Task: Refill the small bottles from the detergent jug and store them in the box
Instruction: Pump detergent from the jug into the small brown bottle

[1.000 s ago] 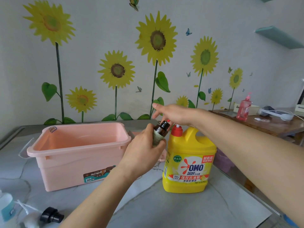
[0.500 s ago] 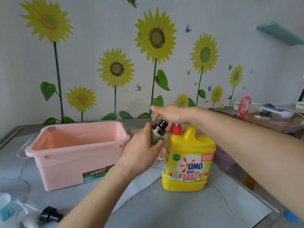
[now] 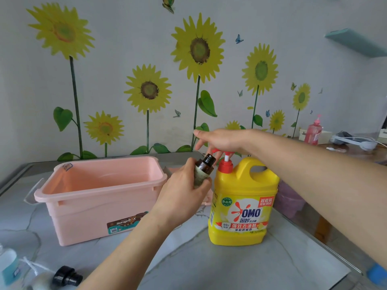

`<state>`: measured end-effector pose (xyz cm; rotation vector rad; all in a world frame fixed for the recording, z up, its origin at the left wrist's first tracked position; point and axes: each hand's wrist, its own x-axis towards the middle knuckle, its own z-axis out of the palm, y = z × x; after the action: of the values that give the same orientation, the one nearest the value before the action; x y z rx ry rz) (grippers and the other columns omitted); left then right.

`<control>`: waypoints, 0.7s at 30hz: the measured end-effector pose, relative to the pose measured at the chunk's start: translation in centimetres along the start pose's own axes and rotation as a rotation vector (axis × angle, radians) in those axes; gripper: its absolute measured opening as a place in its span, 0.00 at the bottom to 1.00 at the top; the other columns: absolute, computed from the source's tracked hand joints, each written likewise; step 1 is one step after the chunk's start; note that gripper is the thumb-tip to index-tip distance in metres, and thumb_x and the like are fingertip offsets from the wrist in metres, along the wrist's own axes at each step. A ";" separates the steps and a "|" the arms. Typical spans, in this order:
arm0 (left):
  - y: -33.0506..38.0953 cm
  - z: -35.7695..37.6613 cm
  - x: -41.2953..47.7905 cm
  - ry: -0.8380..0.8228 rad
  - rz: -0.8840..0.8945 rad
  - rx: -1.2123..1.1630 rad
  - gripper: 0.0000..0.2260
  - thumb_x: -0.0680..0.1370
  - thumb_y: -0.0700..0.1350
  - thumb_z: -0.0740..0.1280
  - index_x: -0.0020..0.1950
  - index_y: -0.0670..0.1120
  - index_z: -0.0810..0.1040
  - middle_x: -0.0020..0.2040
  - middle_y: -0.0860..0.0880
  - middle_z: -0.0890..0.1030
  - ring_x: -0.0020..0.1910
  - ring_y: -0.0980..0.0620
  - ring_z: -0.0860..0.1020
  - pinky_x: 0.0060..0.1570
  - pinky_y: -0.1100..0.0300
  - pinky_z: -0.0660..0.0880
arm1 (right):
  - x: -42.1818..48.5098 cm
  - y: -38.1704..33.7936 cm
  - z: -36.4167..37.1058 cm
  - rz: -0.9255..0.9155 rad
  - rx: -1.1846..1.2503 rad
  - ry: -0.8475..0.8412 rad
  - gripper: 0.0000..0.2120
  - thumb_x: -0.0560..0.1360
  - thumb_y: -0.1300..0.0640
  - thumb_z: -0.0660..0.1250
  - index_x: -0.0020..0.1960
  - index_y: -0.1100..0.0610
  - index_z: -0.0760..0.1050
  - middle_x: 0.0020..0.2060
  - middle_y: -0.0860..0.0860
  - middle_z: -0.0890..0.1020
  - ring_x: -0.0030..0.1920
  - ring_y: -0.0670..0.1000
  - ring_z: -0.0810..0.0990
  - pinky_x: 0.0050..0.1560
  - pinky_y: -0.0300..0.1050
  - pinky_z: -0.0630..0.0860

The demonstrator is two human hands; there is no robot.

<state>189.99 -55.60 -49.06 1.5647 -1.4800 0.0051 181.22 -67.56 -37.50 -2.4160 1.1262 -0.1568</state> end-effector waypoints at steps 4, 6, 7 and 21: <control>-0.2 0.0 0.2 0.003 -0.004 0.012 0.09 0.78 0.52 0.65 0.48 0.51 0.67 0.39 0.53 0.76 0.36 0.52 0.75 0.35 0.52 0.70 | 0.1 0.7 1.0 -0.020 0.046 0.044 0.30 0.82 0.34 0.46 0.66 0.51 0.76 0.55 0.58 0.83 0.49 0.54 0.83 0.65 0.56 0.68; -0.3 0.0 0.1 0.003 -0.008 0.014 0.08 0.78 0.52 0.65 0.48 0.51 0.67 0.39 0.53 0.76 0.36 0.53 0.75 0.34 0.53 0.70 | -0.1 0.7 1.2 -0.021 0.027 0.034 0.30 0.82 0.35 0.46 0.66 0.52 0.76 0.53 0.58 0.84 0.52 0.56 0.80 0.67 0.55 0.67; -0.3 0.0 0.1 0.001 -0.006 0.011 0.08 0.78 0.52 0.65 0.48 0.51 0.67 0.39 0.53 0.76 0.36 0.53 0.74 0.34 0.52 0.70 | -0.3 0.6 1.1 -0.015 0.017 0.030 0.30 0.82 0.35 0.45 0.66 0.51 0.76 0.54 0.58 0.84 0.53 0.56 0.80 0.64 0.55 0.68; 0.1 -0.2 0.0 -0.006 -0.010 0.005 0.09 0.79 0.53 0.65 0.48 0.50 0.67 0.40 0.52 0.77 0.38 0.50 0.75 0.37 0.50 0.72 | -0.3 -0.2 0.2 0.001 0.024 0.021 0.32 0.81 0.33 0.43 0.69 0.50 0.73 0.59 0.57 0.81 0.51 0.56 0.84 0.55 0.54 0.71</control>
<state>190.08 -55.47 -48.87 1.5773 -1.4785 -0.0016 181.21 -67.11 -37.50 -2.3981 1.1278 -0.1942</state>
